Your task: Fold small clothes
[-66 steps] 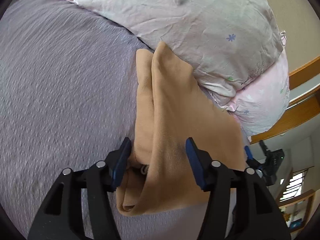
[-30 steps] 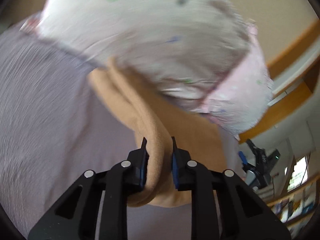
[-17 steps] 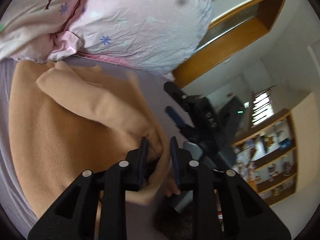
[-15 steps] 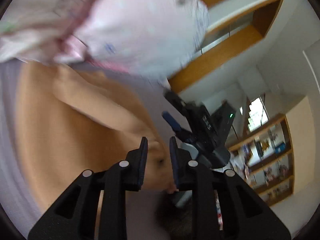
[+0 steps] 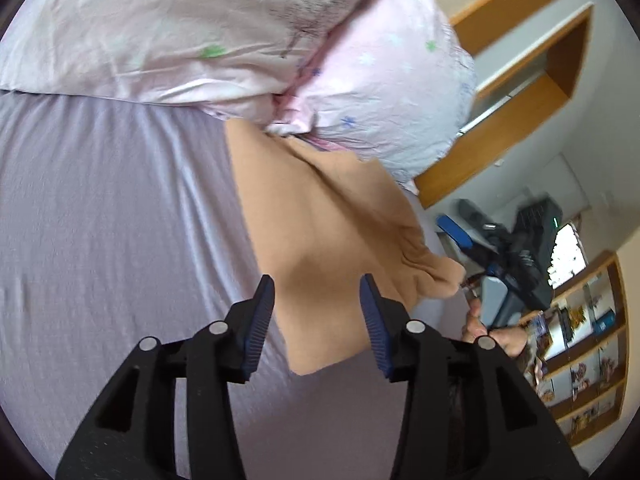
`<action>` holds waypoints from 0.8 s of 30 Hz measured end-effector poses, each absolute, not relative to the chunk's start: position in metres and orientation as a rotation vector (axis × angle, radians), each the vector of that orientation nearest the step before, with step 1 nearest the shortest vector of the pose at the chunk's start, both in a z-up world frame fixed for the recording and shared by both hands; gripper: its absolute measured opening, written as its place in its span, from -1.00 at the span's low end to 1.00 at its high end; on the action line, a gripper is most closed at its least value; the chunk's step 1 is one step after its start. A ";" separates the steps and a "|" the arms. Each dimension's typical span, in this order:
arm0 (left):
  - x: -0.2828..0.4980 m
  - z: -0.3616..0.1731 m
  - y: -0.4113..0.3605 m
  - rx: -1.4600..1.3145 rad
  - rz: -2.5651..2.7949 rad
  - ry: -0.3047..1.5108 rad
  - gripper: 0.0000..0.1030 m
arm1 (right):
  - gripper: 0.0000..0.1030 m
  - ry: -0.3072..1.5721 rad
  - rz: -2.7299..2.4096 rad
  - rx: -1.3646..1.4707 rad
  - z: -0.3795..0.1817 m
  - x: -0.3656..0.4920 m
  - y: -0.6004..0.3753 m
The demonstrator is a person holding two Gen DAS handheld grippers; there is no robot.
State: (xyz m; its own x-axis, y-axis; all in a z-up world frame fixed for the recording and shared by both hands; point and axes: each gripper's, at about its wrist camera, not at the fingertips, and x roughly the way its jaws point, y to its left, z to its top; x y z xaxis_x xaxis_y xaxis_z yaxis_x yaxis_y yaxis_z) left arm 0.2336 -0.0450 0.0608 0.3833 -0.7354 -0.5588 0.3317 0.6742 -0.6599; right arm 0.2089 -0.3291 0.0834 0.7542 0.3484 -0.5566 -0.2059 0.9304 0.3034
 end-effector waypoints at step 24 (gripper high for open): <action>0.233 0.029 -0.008 -0.630 -0.710 0.941 -0.02 | 0.55 0.838 0.675 0.880 -0.005 0.132 -0.276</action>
State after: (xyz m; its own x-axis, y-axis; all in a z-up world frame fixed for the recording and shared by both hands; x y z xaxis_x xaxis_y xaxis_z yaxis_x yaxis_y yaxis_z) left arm 0.2327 -0.0079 0.0294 0.4022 -0.7717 -0.4927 0.2620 0.6127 -0.7456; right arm 0.1324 -0.2765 -0.0054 0.5086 0.7906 -0.3410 -0.1642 0.4779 0.8629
